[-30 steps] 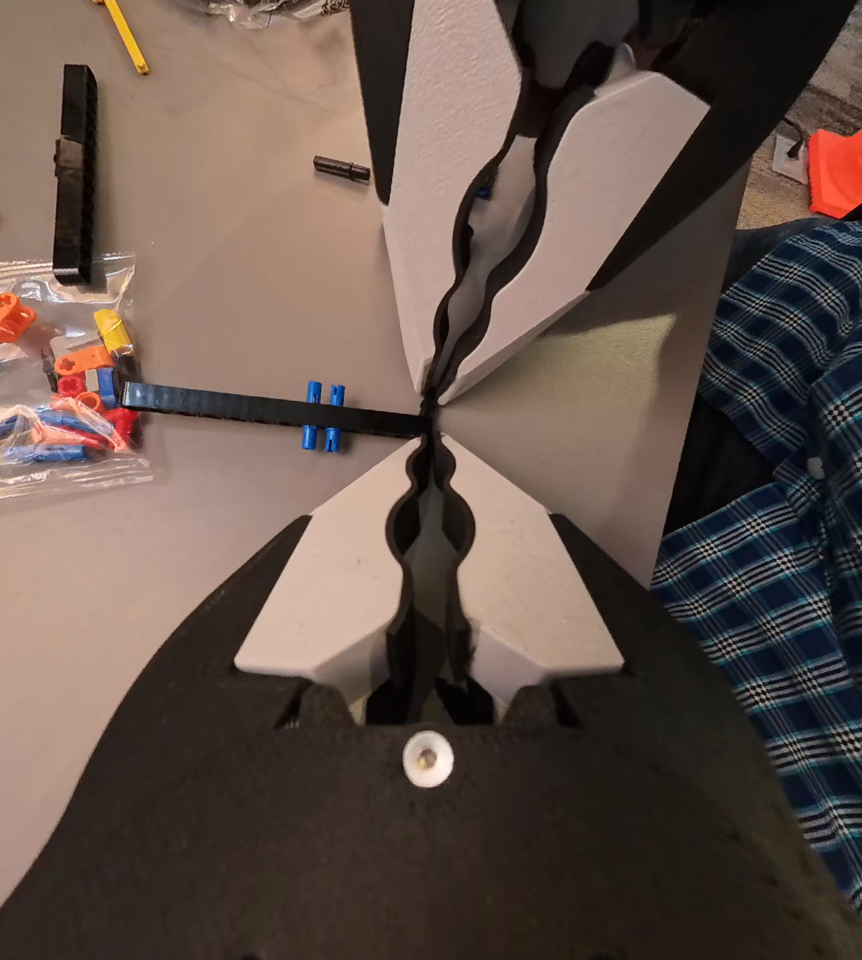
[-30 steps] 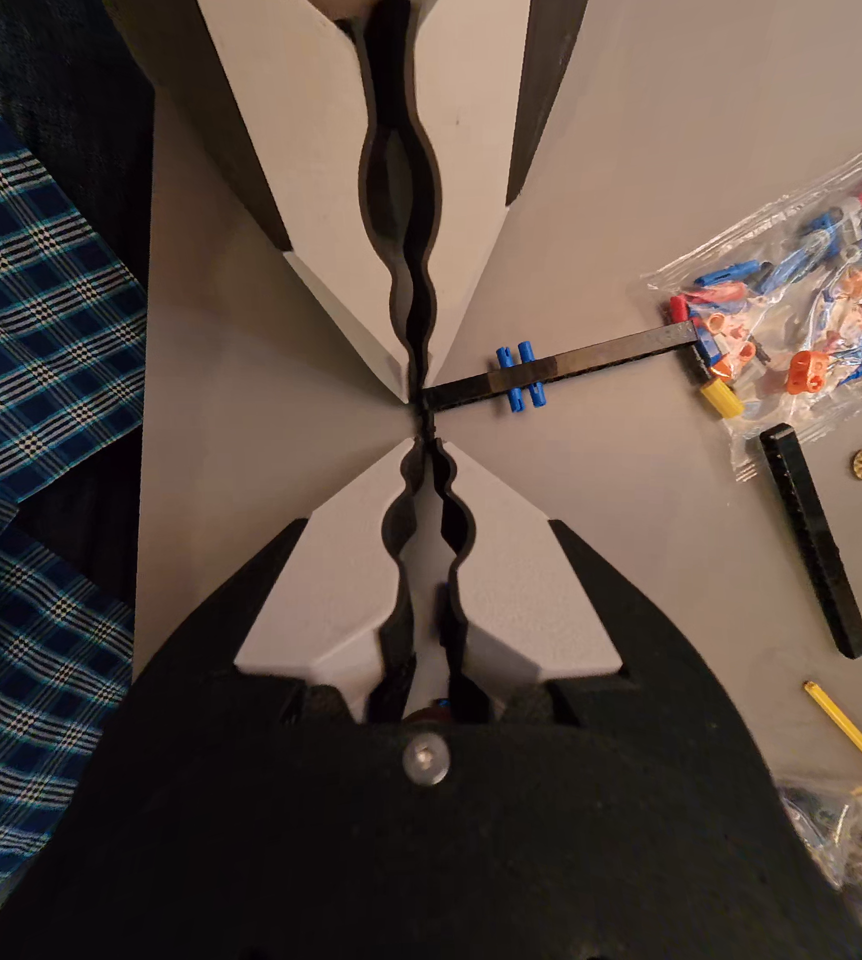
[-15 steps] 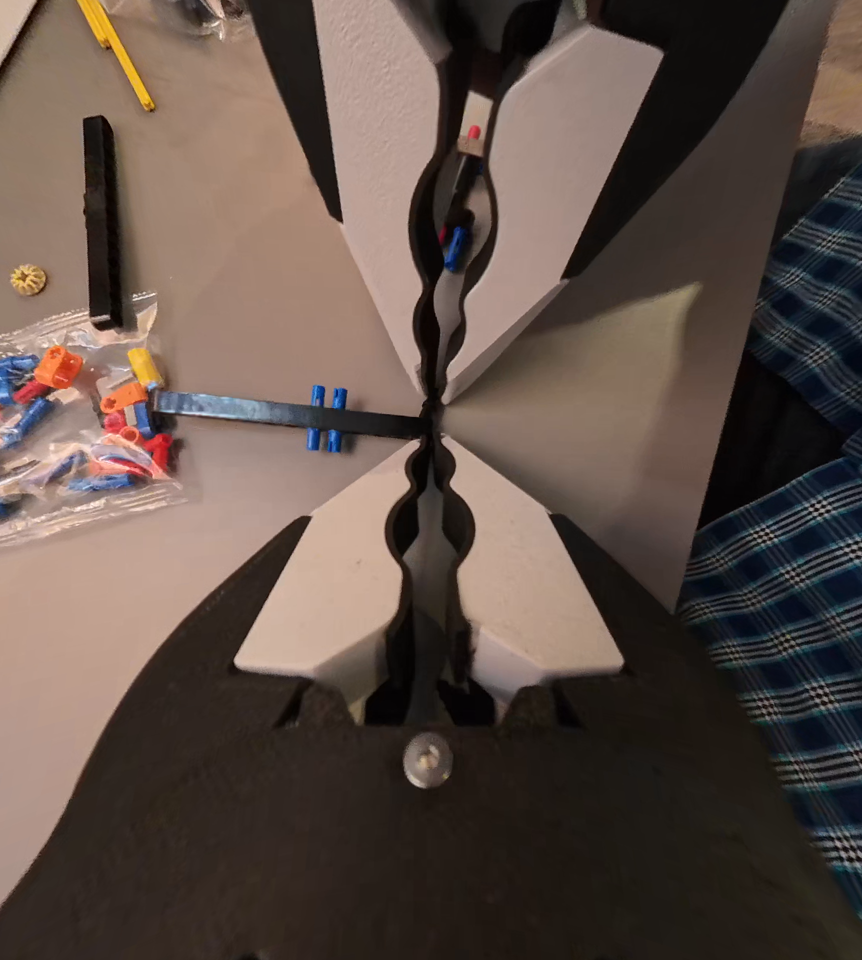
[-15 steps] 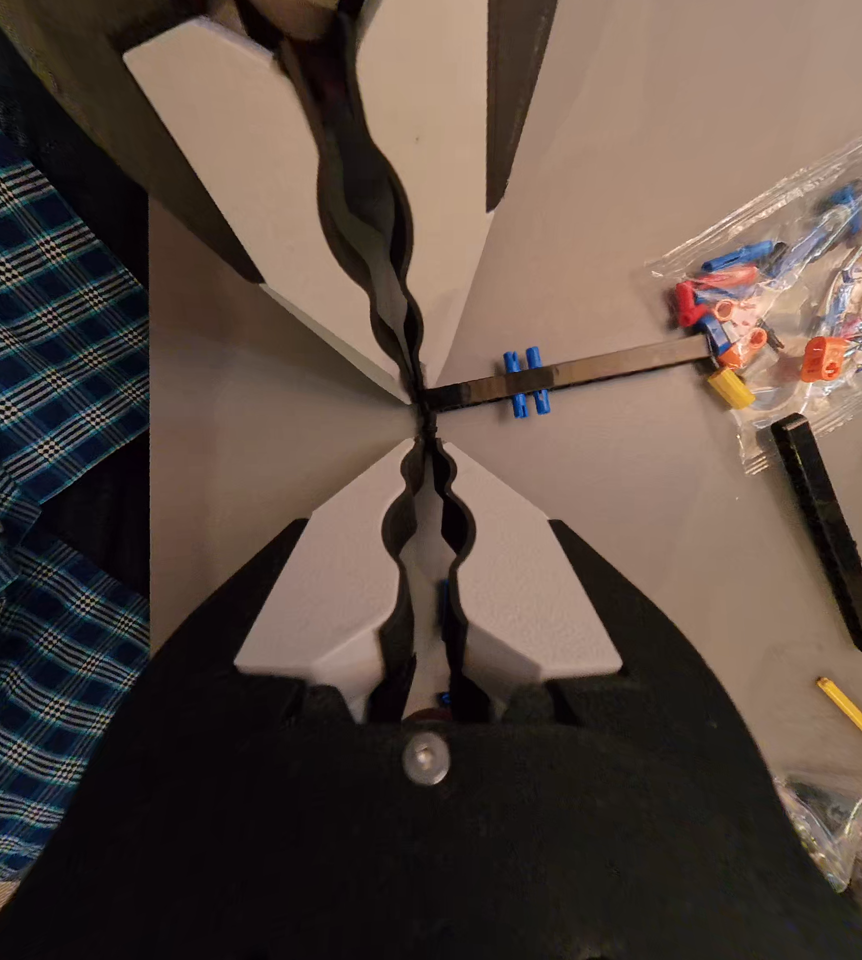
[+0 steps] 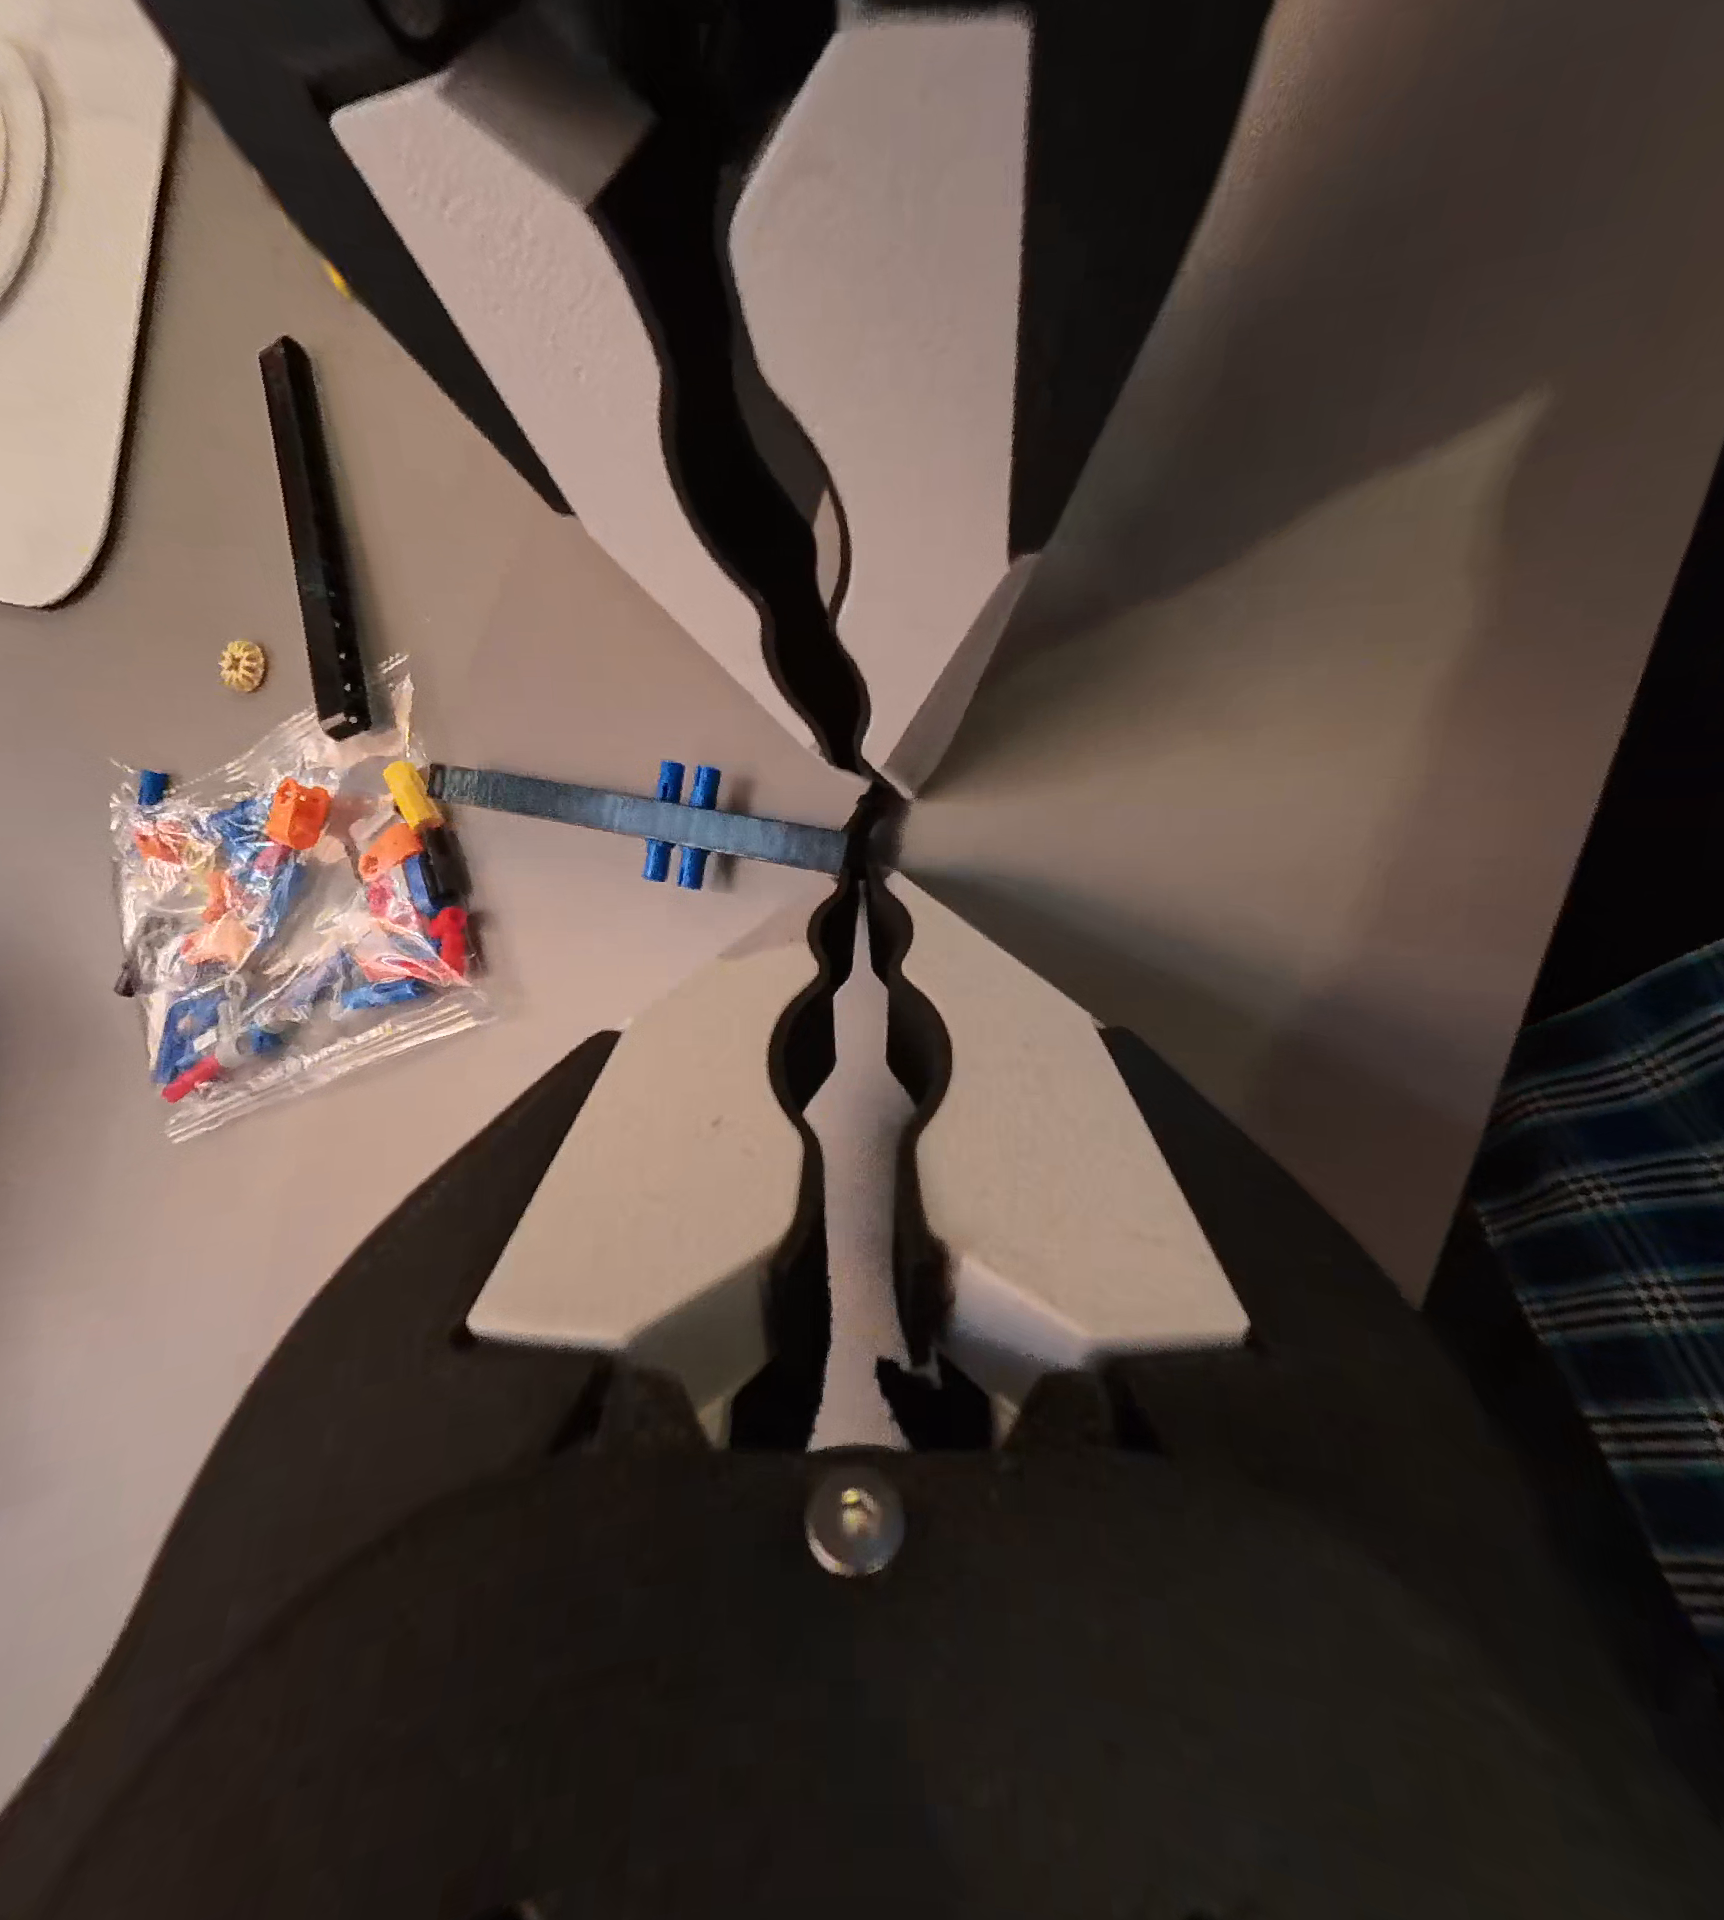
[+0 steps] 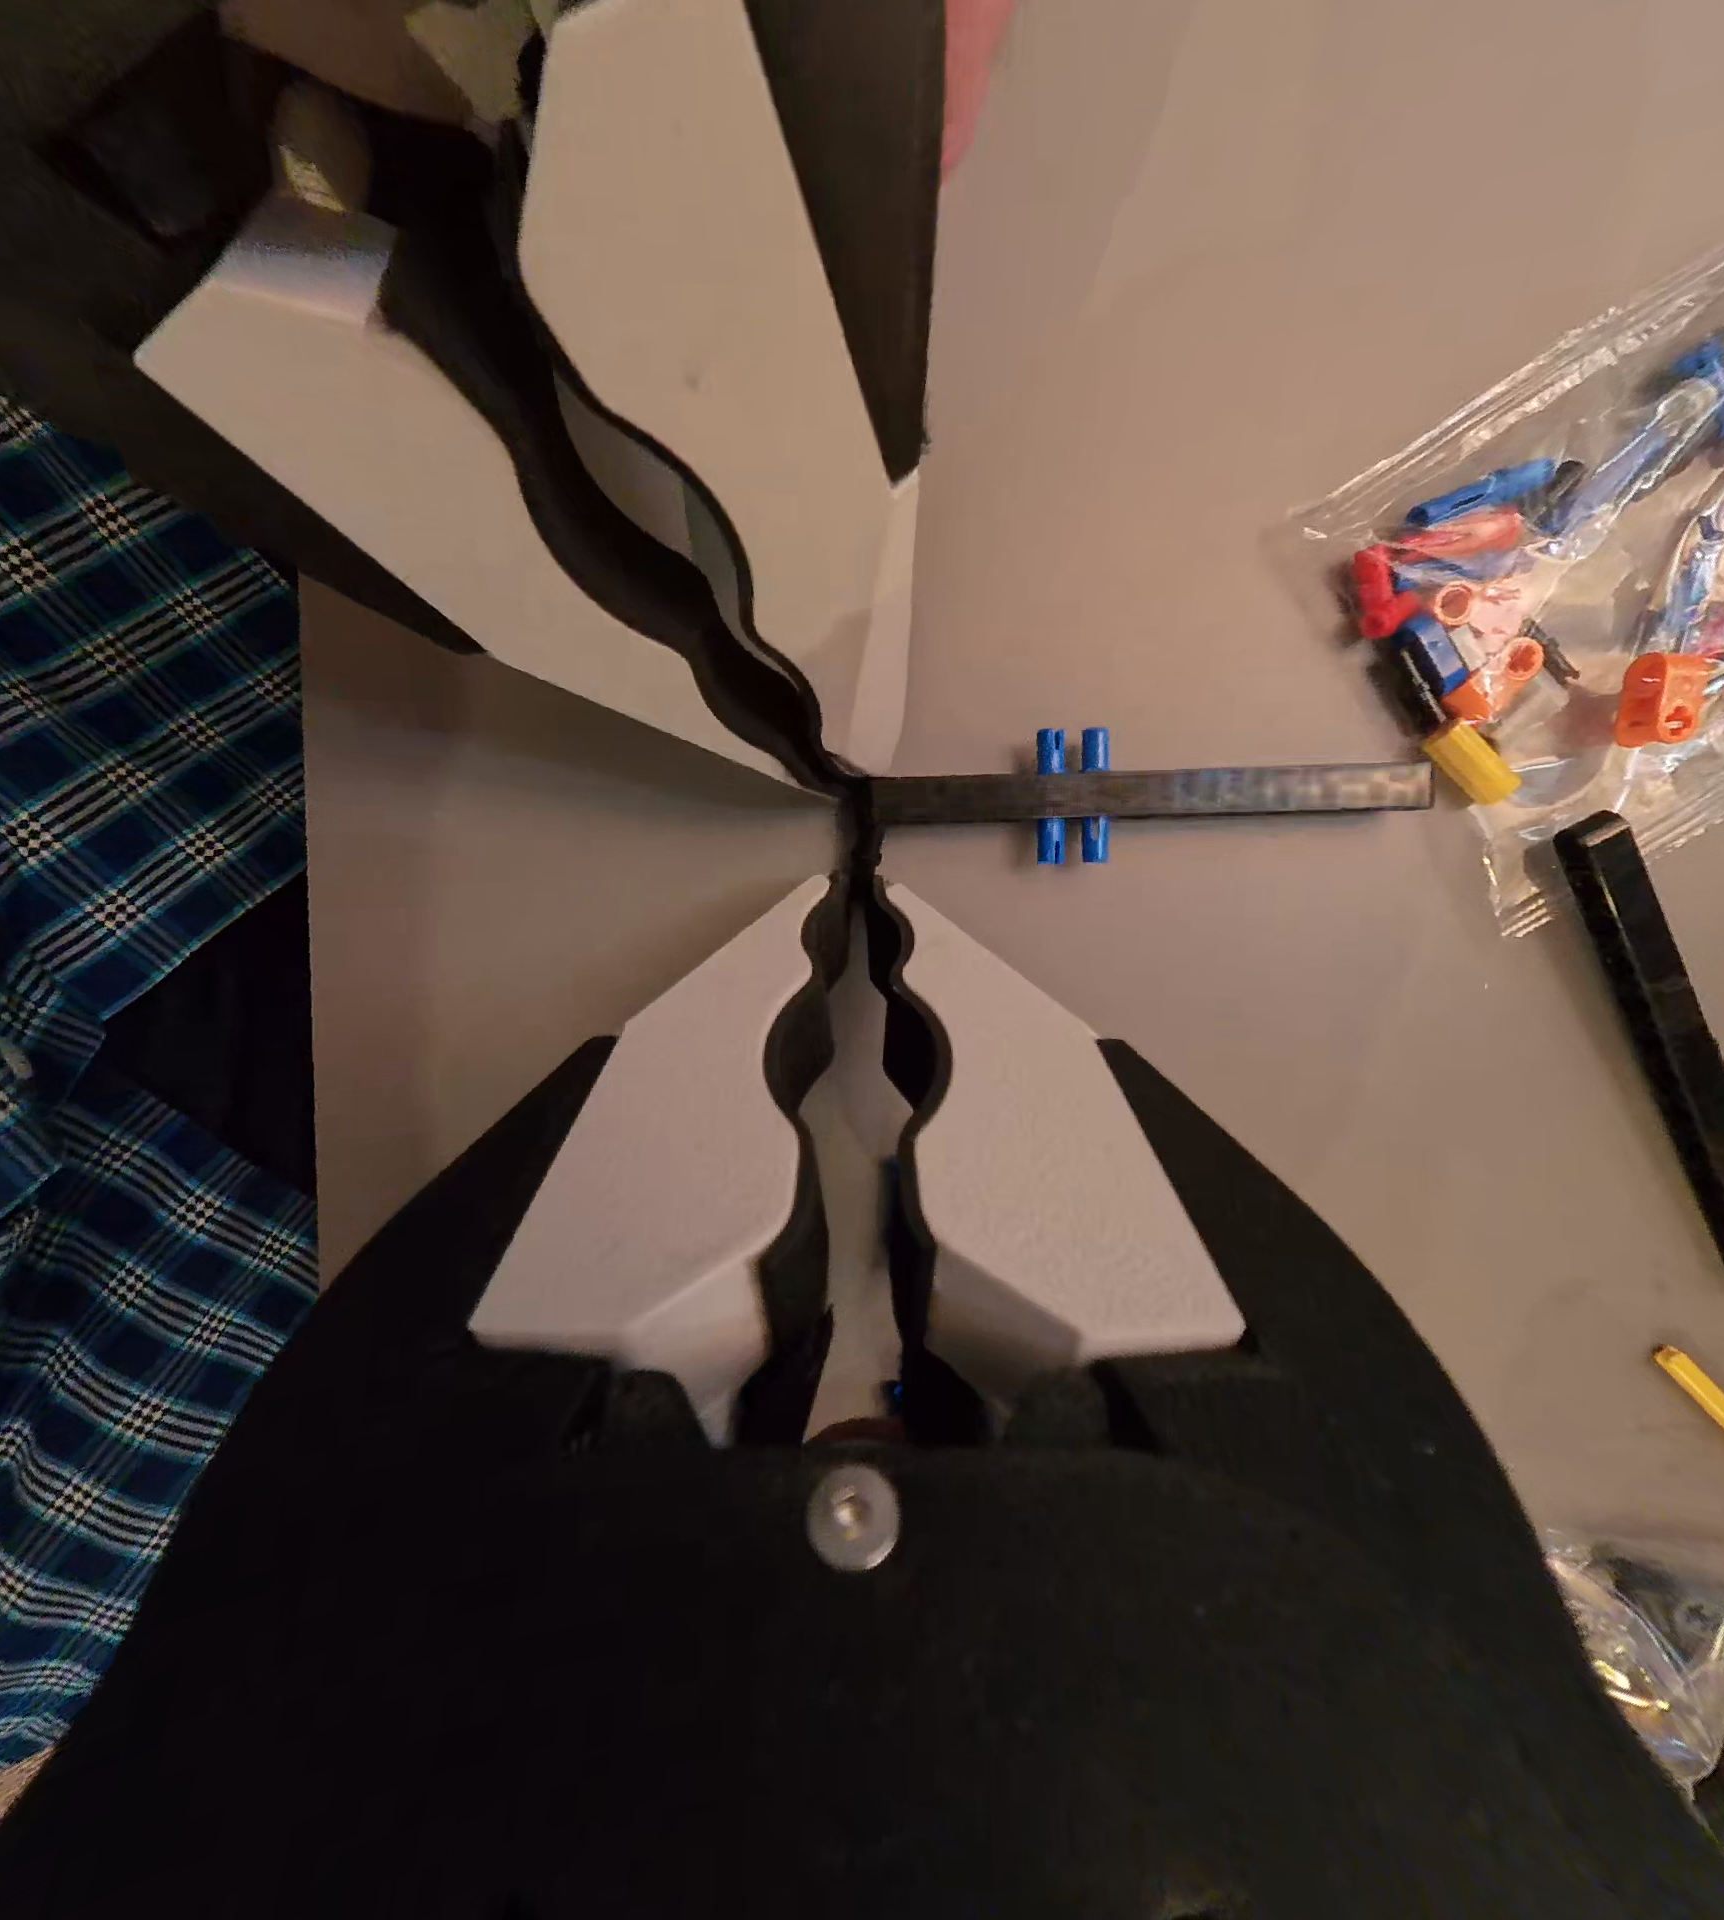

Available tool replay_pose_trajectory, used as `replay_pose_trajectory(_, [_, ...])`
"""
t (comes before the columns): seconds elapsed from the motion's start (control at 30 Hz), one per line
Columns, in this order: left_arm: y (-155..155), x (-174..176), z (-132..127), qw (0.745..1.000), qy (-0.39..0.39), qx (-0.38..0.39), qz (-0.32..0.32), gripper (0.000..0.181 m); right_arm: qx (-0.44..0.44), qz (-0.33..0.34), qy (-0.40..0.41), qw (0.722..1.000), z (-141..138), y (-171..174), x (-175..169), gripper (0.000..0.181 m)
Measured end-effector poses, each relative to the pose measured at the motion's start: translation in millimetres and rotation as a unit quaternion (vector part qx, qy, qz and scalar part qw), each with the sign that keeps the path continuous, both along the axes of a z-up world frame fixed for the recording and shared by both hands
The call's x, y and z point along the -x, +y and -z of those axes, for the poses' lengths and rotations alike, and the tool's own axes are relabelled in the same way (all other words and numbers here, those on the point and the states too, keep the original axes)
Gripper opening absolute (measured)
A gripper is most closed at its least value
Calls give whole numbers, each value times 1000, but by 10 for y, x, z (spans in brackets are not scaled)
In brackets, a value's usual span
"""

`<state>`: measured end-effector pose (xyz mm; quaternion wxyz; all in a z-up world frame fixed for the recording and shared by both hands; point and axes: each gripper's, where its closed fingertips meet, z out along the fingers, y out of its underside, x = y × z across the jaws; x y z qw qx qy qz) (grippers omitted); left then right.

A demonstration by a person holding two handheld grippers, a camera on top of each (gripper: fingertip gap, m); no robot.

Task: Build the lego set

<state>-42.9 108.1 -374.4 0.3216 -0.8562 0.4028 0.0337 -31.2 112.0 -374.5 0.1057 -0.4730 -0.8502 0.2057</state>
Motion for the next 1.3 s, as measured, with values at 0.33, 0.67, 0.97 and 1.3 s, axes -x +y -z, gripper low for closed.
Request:
replay_pose_trajectory(0.33, [0,44,-6,999,42,-6,9,0,4,10,9,1000,-4,-13,31,0])
replay_pose_trajectory(0.67, [10,58,-9,999,48,-7,11,0,0,32,38,999,-48,11,84,10])
replay_pose_trajectory(0.97, [8,49,-14,999,44,-6,11,0,12,55,44,997,-21,19,78,3])
replay_pose_trajectory(1.3, [-3,54,-45,1000,28,-3,7,11,5,29,42,999,-33,29,33,0])
